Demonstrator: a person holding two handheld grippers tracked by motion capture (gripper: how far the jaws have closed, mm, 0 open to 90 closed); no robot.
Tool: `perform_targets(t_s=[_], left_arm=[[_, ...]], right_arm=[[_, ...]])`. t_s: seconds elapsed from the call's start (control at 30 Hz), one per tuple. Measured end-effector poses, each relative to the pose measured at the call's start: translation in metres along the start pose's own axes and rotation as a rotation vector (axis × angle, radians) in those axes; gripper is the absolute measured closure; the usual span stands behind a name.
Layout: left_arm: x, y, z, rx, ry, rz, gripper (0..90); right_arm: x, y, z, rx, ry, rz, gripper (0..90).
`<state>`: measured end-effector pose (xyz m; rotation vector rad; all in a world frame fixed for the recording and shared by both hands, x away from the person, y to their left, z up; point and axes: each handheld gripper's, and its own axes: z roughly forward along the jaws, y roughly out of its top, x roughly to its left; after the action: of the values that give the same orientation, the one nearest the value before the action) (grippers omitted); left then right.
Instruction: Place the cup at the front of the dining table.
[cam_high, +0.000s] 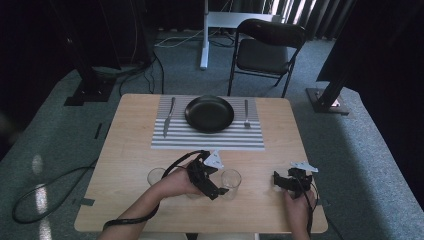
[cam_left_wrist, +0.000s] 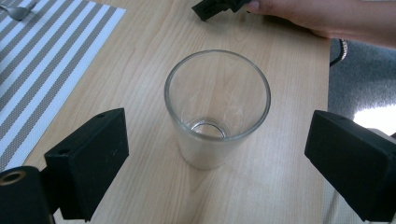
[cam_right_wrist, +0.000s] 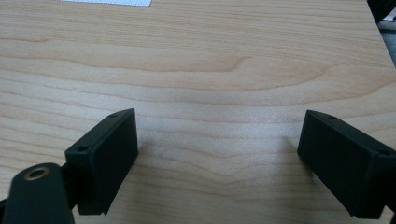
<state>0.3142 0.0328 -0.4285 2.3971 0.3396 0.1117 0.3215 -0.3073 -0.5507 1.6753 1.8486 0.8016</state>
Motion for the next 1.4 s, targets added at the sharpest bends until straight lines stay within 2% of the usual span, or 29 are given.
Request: perform_targets(t_s=[0.27,0.33,0.5,0.63,0.73,0.8,0.83,0.87,0.93,1.0,1.1,1.23,1.33,1.4], left_arm=[[-0.002,0.011,0.015,0.059,0.029,0.012,6.6],[-0.003,0.013,0.017,0.063,0.027,0.012,6.6],[-0.005,0.023,0.028,0.108,0.039,-0.001,6.6],[-0.006,0.025,0.033,0.141,0.051,0.004,6.6],[-0.007,0.026,0.036,0.147,0.053,-0.001,6.7],[-0.008,0.027,0.039,0.162,0.068,-0.01,7.9],[-0.007,0.027,0.039,0.161,0.073,-0.017,11.9],[-0.005,0.027,0.041,0.164,0.067,-0.039,14.0],[-0.004,0.028,0.042,0.16,0.083,-0.057,14.0],[-0.003,0.029,0.043,0.176,0.072,-0.061,14.7],[-0.004,0.029,0.047,0.209,0.082,-0.06,14.7],[-0.005,0.031,0.05,0.224,0.085,-0.072,17.0],[-0.006,0.033,0.052,0.229,0.079,-0.063,19.8],[-0.008,0.033,0.054,0.256,0.081,-0.043,19.8]], right_arm=[[0.0,0.0,0.0,0.0,0.0,-0.001,11.6],[0.0,0.0,0.0,0.0,0.0,-0.001,11.6],[0.0,0.0,0.0,0.0,0.0,-0.001,11.6],[0.0,0.0,0.0,0.0,0.0,-0.001,11.6],[0.0,0.0,0.0,0.0,0.0,0.0,11.6],[0.0,0.0,0.0,0.0,0.0,-0.001,11.6],[0.0,0.0,0.0,0.0,0.0,0.0,11.6],[0.0,0.0,0.0,0.0,0.0,0.0,11.6],[0.0,0.0,0.0,0.0,0.0,0.0,11.6],[0.0,0.0,0.0,0.0,0.0,0.0,11.6],[0.0,0.0,0.0,0.0,0.0,0.0,11.6],[0.0,0.0,0.0,0.0,0.0,0.0,11.6],[0.0,0.0,0.0,0.0,0.0,0.0,11.6],[0.0,0.0,0.0,0.0,0.0,0.0,11.6]])
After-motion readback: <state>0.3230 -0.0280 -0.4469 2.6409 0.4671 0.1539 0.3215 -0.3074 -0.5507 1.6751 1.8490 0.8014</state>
